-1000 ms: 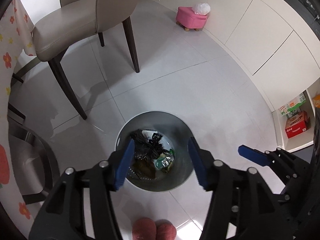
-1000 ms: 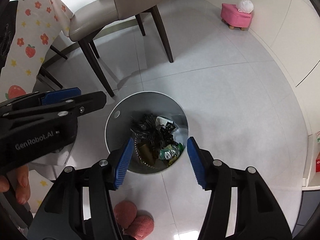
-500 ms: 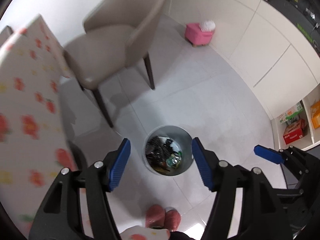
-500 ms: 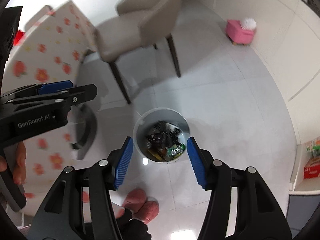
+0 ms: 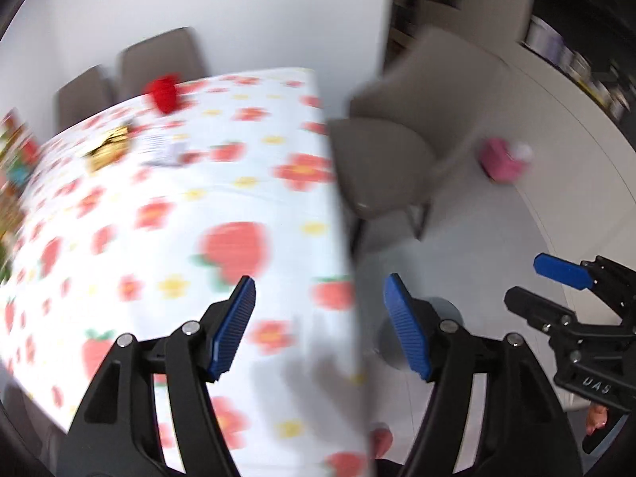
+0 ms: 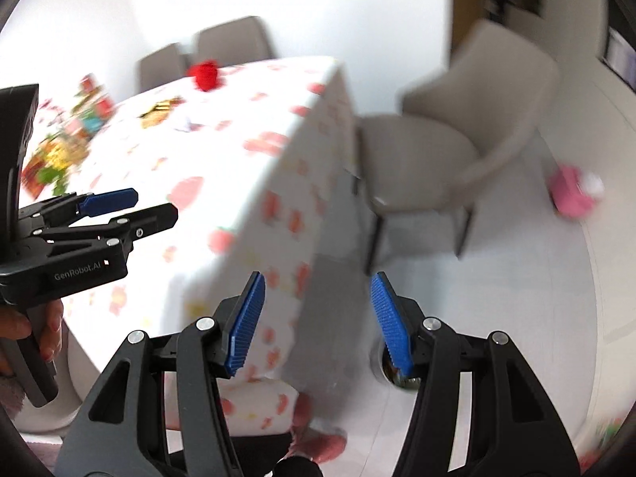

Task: Collect trash
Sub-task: 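Swing both open tools back toward the table, then grasp the gold foil box with the left tool while the right tool grasps the white receipt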

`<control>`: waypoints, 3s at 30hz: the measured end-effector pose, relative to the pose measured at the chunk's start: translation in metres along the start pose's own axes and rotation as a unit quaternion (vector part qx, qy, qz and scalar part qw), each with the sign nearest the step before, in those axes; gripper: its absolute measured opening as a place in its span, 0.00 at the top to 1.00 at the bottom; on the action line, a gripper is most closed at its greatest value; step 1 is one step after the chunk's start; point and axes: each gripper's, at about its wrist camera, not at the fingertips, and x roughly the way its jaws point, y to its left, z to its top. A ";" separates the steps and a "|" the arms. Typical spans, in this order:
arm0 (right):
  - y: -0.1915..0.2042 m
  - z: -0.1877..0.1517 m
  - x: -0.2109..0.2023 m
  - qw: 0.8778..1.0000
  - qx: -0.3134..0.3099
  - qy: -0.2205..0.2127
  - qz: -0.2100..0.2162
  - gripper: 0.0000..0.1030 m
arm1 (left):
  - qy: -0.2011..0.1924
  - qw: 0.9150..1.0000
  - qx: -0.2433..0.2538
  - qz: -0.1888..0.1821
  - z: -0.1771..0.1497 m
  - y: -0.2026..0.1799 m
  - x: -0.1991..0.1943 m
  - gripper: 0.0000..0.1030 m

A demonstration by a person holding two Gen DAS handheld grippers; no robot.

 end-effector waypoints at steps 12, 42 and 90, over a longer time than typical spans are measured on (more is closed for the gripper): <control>0.156 0.106 0.064 0.995 -0.090 -0.016 0.042 0.47 | -0.035 0.996 -0.070 0.042 0.027 0.176 -0.019 0.34; 0.243 0.229 0.295 0.985 -0.153 0.082 -0.002 0.64 | 0.009 0.998 -0.059 0.019 0.130 0.358 0.126 0.34; 0.251 0.272 0.290 0.996 -0.077 0.045 0.027 0.93 | -0.071 0.997 -0.017 0.008 0.199 0.366 0.160 0.99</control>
